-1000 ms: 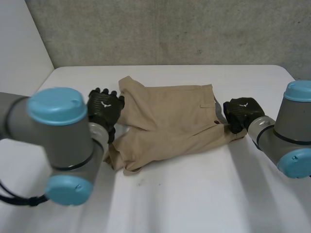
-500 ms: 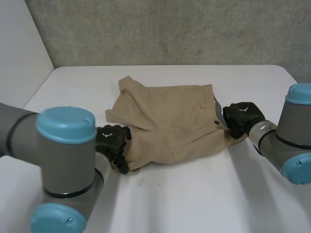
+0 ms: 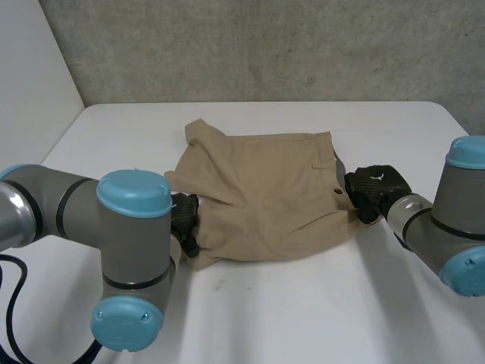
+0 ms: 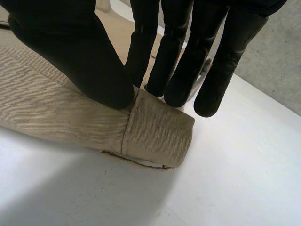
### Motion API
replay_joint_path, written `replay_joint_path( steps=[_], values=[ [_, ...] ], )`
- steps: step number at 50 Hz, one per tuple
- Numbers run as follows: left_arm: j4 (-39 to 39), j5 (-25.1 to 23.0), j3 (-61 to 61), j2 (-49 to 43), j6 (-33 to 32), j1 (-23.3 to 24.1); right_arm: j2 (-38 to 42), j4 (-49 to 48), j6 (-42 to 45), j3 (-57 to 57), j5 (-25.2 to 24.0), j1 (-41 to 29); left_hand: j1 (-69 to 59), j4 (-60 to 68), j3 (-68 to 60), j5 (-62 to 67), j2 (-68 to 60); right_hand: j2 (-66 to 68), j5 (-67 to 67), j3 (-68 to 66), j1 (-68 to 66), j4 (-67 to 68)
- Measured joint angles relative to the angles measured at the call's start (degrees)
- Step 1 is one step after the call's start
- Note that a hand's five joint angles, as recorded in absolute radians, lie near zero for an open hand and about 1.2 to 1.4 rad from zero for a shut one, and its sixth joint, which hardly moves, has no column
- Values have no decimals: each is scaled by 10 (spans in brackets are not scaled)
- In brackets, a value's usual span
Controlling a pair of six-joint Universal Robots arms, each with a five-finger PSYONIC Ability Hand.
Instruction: Fold the shorts.
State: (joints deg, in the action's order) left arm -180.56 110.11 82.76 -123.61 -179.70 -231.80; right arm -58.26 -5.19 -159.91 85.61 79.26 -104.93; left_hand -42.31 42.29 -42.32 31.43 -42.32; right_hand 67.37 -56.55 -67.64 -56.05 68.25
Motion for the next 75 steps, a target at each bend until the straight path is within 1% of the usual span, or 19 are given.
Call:
replay_joint_path(
  steps=[8,9,13,19,24,28,34,39,45,47,50,51,53,54,60,61,65,69,75],
  values=[
    [2,-2,-4,-1,-2,0,1,-1,0,1,0,0,-16,13,-13,13,-16,0,0,0,0,0],
    [2,-1,-7,-3,-3,0,1,-1,0,1,0,0,-124,111,-110,112,-115,0,0,0,0,0],
    [1,0,-11,-10,-9,-2,1,0,5,1,0,0,-209,252,-247,237,-254,0,0,0,0,0],
    [1,0,-4,14,-27,-10,-12,13,49,0,1,-1,-209,259,-254,237,-261,0,0,0,0,0],
    [2,-10,11,97,-48,-17,-52,45,117,-6,2,-1,-209,261,-255,237,-261,0,0,0,0,0],
    [5,-38,20,180,-70,-21,-91,67,157,-14,4,-1,-209,261,-257,237,-261,0,0,0,0,0],
    [16,-127,54,291,-128,-56,-146,78,171,-12,7,1,-209,261,-257,237,-262,0,0,0,0,0],
    [15,-187,105,316,-169,-103,-164,76,160,5,9,0,-209,261,-257,237,-262,0,0,0,-8,0],
    [-14,-221,165,293,-197,-150,-151,72,142,22,10,-4,-209,258,-255,237,-259,0,0,0,-14,0],
    [-28,-225,183,275,-206,-162,-138,71,137,25,10,-7,-150,162,-162,167,-163,0,0,0,-14,0],
    [-44,-226,201,253,-219,-172,-120,69,131,26,11,-11,-104,118,-115,128,-114,0,0,0,-14,0],
    [-49,-225,206,247,-225,-173,-111,67,130,26,12,-13,-35,48,-46,58,-44,0,0,0,-14,0],
    [-51,-224,210,245,-230,-173,-103,65,129,25,14,-15,-21,32,-32,42,-29,0,0,0,-14,0],
    [-52,-223,211,249,-234,-172,-97,64,128,25,16,-17,96,-85,81,-77,88,0,0,0,-14,0],
    [-41,-220,210,294,-238,-163,-87,60,123,26,24,-27,159,-161,151,-154,158,0,0,0,-14,0],
    [-34,-219,210,315,-237,-160,-89,60,118,26,25,-29,204,-211,201,-204,205,0,0,0,-14,0],
    [-23,-217,211,347,-236,-155,-98,63,96,28,23,-30,208,-216,210,-213,213,-89,73,90,63,-95],
    [0,-210,216,377,-223,-144,-126,66,47,41,0,-27,208,-215,209,-211,212,-249,229,253,189,-257],
    [26,-179,229,380,-170,-126,-143,69,34,70,-58,-23,199,-202,199,-188,200,-273,273,288,221,-296]
  ],
)
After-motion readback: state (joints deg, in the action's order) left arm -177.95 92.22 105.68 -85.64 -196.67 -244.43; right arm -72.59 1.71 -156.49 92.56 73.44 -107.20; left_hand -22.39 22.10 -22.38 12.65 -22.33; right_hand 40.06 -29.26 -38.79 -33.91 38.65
